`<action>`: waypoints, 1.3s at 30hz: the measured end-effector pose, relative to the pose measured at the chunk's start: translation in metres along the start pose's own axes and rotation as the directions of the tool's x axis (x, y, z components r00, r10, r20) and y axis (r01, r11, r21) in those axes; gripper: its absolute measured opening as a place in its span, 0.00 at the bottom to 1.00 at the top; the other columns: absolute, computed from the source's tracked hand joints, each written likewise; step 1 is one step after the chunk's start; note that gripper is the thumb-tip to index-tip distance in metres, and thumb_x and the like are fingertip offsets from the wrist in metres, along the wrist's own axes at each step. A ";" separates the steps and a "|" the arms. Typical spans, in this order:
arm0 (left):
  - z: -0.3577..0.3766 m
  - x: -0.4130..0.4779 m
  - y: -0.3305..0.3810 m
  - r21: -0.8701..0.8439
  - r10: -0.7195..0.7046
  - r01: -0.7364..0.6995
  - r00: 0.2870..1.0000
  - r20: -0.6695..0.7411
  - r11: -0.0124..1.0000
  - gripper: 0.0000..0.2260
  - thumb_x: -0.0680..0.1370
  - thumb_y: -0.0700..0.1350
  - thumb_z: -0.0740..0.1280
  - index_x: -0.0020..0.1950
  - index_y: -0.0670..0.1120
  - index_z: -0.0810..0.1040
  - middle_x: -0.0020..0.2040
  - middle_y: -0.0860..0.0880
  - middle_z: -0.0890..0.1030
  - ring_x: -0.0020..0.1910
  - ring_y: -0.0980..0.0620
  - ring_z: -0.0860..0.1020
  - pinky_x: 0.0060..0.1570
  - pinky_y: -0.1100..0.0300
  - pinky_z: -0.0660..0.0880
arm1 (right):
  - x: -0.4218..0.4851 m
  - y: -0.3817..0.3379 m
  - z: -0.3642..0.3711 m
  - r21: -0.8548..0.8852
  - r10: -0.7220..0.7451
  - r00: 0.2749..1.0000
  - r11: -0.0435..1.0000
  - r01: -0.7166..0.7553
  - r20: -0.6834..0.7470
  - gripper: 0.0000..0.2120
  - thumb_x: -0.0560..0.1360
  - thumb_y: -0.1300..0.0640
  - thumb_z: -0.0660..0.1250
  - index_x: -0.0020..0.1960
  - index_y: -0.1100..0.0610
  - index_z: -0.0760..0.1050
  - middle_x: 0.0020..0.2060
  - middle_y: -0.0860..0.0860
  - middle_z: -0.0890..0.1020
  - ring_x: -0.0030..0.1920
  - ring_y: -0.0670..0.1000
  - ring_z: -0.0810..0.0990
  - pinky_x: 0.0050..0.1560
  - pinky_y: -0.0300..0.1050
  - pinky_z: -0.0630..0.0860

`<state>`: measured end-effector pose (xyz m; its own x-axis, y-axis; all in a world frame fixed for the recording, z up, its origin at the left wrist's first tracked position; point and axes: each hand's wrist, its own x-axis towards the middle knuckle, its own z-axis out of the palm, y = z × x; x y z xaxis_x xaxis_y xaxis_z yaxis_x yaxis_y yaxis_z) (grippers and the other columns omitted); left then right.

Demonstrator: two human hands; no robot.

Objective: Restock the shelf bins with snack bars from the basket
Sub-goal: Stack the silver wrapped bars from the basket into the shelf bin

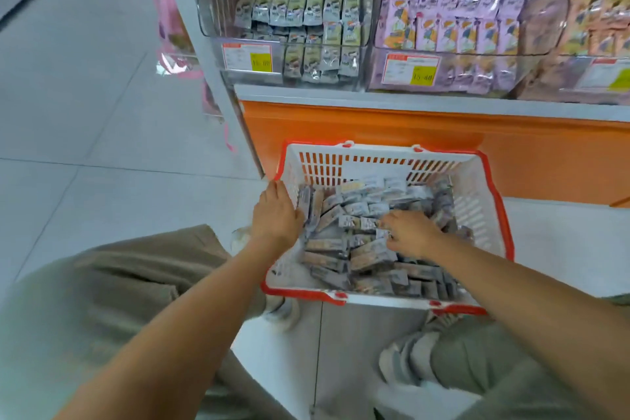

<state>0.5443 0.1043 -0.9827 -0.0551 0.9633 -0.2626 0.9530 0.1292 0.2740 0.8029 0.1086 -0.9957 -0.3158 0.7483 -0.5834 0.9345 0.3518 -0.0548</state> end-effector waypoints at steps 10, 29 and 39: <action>0.032 -0.007 -0.012 -0.038 0.024 -0.029 0.992 -0.123 0.999 0.34 0.80 0.47 0.63 0.79 0.41 0.46 0.79 0.44 0.49 0.76 0.43 0.55 0.73 0.48 0.61 | 0.036 -0.004 0.072 -0.113 0.149 0.982 0.984 -0.135 0.118 0.19 0.78 0.52 0.66 0.67 0.55 0.69 0.65 0.55 0.69 0.66 0.56 0.68 0.59 0.51 0.72; -0.004 -0.021 0.013 -0.177 0.326 -0.303 0.938 0.117 0.936 0.31 0.76 0.55 0.68 0.76 0.49 0.61 0.73 0.47 0.69 0.70 0.46 0.68 0.68 0.52 0.65 | 0.013 -0.035 -0.062 0.573 0.109 0.911 0.805 0.154 -0.398 0.08 0.74 0.50 0.69 0.46 0.54 0.75 0.31 0.47 0.78 0.33 0.48 0.76 0.37 0.44 0.72; -0.099 -0.024 0.040 -0.798 0.127 -0.160 0.986 -0.106 0.580 0.07 0.79 0.40 0.65 0.54 0.42 0.81 0.49 0.41 0.83 0.39 0.62 0.79 0.43 0.67 0.73 | -0.034 -0.049 -0.186 0.687 0.155 0.772 0.585 0.431 -0.616 0.14 0.78 0.44 0.65 0.53 0.54 0.77 0.37 0.51 0.83 0.33 0.46 0.81 0.39 0.41 0.78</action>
<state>0.5542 0.1093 -0.8735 0.0355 0.9913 -0.1264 0.3241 0.1082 0.9398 0.7379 0.1705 -0.8222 -0.2004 0.9789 0.0406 0.5229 0.1419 -0.8405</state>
